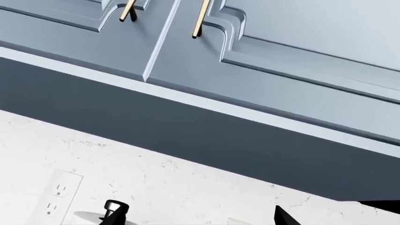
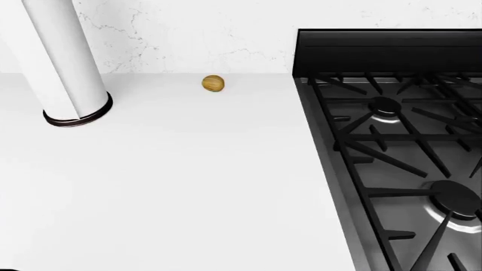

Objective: Close the microwave door

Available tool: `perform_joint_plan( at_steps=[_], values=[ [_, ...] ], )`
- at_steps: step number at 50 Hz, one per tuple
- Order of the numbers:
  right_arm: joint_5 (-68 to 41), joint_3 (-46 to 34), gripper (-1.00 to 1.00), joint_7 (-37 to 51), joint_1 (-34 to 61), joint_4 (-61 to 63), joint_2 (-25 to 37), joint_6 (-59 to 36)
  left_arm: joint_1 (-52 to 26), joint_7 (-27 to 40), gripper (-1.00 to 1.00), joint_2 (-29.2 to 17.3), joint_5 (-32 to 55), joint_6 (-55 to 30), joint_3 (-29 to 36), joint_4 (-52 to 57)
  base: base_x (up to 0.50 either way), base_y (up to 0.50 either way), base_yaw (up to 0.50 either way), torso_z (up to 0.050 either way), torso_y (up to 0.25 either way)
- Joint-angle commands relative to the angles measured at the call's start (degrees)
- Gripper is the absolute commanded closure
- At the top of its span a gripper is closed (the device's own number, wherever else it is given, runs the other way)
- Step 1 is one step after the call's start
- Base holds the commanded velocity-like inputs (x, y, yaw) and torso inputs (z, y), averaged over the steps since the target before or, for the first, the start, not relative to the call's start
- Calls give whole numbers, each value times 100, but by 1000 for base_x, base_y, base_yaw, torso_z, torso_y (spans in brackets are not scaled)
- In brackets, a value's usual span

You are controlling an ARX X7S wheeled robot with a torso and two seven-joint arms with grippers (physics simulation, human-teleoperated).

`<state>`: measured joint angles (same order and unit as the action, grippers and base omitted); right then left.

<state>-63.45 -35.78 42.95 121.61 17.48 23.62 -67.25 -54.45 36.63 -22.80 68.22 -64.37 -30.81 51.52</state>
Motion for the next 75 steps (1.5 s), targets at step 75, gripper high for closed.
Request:
perform_joint_plan(
  at_steps=[75],
  values=[
    [1154,-603,-100,-1667,960,-1048,945,64,221,212,-100,-217,205,318,207,1,0,0,0,0,0]
  ],
)
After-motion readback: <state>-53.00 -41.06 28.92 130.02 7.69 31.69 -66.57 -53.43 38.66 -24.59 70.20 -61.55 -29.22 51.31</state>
